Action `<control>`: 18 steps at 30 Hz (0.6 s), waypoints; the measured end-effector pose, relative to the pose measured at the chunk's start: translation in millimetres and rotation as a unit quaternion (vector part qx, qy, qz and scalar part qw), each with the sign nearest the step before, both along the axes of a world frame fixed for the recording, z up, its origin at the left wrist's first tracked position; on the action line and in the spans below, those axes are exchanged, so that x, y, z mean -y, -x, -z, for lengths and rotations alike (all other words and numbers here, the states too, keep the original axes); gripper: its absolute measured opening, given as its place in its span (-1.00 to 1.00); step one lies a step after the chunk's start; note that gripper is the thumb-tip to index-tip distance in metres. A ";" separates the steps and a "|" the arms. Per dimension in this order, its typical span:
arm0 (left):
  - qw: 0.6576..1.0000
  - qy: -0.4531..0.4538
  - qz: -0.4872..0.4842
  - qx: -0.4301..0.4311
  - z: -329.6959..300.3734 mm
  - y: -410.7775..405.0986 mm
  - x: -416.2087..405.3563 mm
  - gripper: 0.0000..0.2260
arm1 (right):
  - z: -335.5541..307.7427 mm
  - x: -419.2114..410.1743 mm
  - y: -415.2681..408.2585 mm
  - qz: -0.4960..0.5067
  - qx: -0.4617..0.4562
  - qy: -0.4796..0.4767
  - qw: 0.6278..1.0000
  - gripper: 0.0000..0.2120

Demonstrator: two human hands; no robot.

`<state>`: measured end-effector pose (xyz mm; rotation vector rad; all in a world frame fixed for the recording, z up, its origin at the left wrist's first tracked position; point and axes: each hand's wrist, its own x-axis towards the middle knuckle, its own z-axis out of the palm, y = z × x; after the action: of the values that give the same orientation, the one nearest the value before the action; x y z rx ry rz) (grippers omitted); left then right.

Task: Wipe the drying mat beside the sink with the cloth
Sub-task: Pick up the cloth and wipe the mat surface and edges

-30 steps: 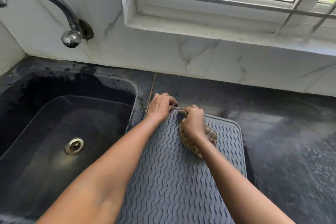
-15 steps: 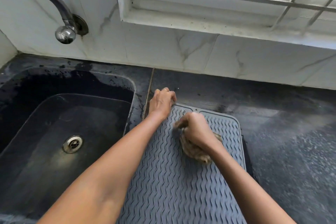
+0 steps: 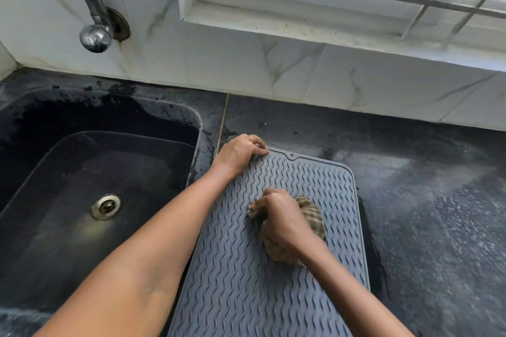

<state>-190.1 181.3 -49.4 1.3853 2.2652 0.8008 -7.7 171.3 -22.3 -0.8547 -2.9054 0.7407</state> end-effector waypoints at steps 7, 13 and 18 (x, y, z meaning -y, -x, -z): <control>0.981 0.014 0.109 -0.159 3.5 -6.5 19.5 -0.53 | -0.5 -35.1 31.5 0.127 -0.073 -0.024 0.989 -0.59; 0.974 0.042 0.140 -0.170 16.2 -9.5 30.9 -0.51 | 12.5 -3.7 16.1 0.087 -0.057 -0.075 0.992 -0.75; 0.970 0.077 0.132 -0.188 15.5 -15.6 28.6 -0.54 | 9.0 37.8 -25.6 0.019 -0.040 -0.064 0.997 -0.63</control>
<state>-174.5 152.7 -64.9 1.8352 2.2759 0.2880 17.9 133.5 -31.3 -0.8430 -2.8226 0.5650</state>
